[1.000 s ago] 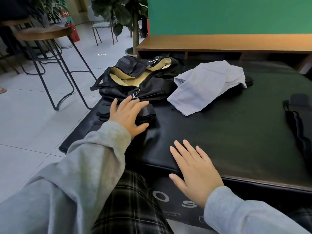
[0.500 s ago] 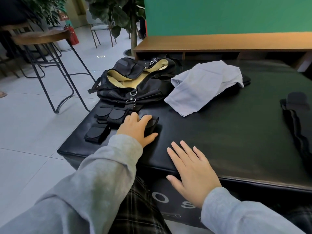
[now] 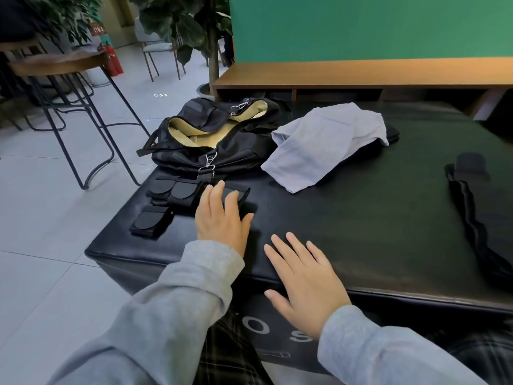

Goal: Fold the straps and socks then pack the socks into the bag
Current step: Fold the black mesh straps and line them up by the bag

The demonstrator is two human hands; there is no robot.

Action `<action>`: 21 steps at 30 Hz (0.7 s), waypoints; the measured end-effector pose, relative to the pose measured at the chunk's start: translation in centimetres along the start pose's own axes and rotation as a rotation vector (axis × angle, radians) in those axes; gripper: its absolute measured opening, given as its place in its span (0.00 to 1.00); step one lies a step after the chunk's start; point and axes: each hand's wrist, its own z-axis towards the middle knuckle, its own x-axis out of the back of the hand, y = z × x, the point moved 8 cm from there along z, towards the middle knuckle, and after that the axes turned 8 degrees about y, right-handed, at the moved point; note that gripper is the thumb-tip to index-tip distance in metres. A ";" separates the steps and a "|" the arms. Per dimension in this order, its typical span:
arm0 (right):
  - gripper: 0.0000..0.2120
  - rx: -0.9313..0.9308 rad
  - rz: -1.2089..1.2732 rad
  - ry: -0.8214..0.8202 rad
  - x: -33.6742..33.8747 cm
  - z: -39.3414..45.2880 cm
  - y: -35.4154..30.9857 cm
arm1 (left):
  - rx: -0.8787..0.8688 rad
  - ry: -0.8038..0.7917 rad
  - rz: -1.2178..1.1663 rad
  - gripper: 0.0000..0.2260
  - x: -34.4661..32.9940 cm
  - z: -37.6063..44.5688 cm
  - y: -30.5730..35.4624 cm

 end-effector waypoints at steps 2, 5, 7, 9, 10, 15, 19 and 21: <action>0.31 -0.010 0.019 0.017 0.2 0.1 -0.1 | -0.056 0.063 -0.094 0.16 0.4 -1.3 2.2; 0.28 -0.119 0.062 0.070 1.0 -0.1 1.1 | -0.102 0.077 -0.202 0.14 0.4 -3.1 4.9; 0.27 -0.201 0.050 0.093 1.3 -0.9 2.5 | -0.140 0.033 -0.190 0.16 0.2 -4.1 5.9; 0.27 -0.231 0.018 0.087 1.4 -2.2 3.9 | -0.173 -0.033 -0.144 0.20 0.2 -5.0 6.9; 0.26 -0.235 0.005 0.087 1.5 -2.9 4.5 | -0.195 -0.070 -0.119 0.22 0.2 -5.6 7.4; 0.23 -0.376 -0.002 0.173 2.6 -6.0 8.6 | -0.224 -0.260 -0.051 0.25 -0.7 -8.8 10.9; 0.14 -0.620 0.141 0.400 5.5 -8.0 12.7 | -0.249 -0.398 -0.097 0.28 -0.8 -12.6 14.8; 0.12 -0.738 0.148 0.507 7.4 -9.6 15.0 | -0.307 -0.406 -0.105 0.27 -0.7 -13.8 15.5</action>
